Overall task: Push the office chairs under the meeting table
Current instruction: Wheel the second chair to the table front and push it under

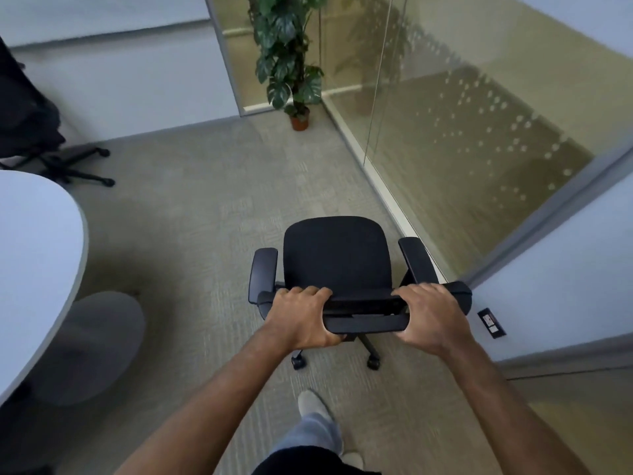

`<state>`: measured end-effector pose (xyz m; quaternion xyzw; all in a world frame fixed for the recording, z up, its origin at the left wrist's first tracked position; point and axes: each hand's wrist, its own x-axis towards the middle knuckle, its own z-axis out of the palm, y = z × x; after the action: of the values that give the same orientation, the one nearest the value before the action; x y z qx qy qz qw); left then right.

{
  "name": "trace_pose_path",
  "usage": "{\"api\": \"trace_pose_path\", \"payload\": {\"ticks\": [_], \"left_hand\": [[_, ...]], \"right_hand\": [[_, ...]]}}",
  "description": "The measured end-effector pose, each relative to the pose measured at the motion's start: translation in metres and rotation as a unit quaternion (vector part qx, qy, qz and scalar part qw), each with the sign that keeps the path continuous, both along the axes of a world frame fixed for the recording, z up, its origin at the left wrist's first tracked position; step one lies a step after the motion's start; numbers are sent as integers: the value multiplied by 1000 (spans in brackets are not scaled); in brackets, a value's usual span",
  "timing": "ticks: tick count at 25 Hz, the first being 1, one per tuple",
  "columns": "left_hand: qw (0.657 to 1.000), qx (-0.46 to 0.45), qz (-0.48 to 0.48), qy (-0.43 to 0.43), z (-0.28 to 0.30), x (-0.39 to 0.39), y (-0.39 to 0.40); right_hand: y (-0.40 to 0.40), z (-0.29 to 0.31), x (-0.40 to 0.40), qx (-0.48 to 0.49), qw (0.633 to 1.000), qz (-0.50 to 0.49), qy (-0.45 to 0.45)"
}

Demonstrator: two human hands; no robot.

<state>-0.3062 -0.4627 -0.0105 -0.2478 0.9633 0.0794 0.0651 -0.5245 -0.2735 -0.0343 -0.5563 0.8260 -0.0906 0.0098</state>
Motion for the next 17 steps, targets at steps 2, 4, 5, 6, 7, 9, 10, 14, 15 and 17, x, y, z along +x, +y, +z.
{"api": "trace_pose_path", "payload": {"ticks": [2,4,5,6,7,9,10,14,15,17], "left_hand": [[1000,-16,8,6,-1,1,-16],[999,-37,15,4,-2,-1,-34],[999,-45,19,3,-2,-2,-44],[998,-51,25,5,-3,-2,-54],[998,-54,31,7,-4,-3,-64],[998,-53,40,9,-4,-4,-83],[997,-52,47,11,-4,-3,-91],[995,-57,79,9,-5,2,-122],[994,-59,87,6,-5,5,-129],[992,-64,108,2,-5,10,-140]], "right_hand": [[-15,-1,-5,-23,1000,5,0],[-36,-2,-8,-46,999,12,-3],[-48,-3,-9,-56,998,18,-4],[-60,-4,-11,-64,998,23,-5],[-73,-4,-13,-68,997,28,-5],[-97,-5,-18,-64,997,32,-8],[-109,-5,-20,-57,998,36,-8],[-157,-7,-27,-40,997,67,-5],[-169,-6,-29,-37,996,78,-6],[-192,-4,-31,-32,994,103,-8]]}}
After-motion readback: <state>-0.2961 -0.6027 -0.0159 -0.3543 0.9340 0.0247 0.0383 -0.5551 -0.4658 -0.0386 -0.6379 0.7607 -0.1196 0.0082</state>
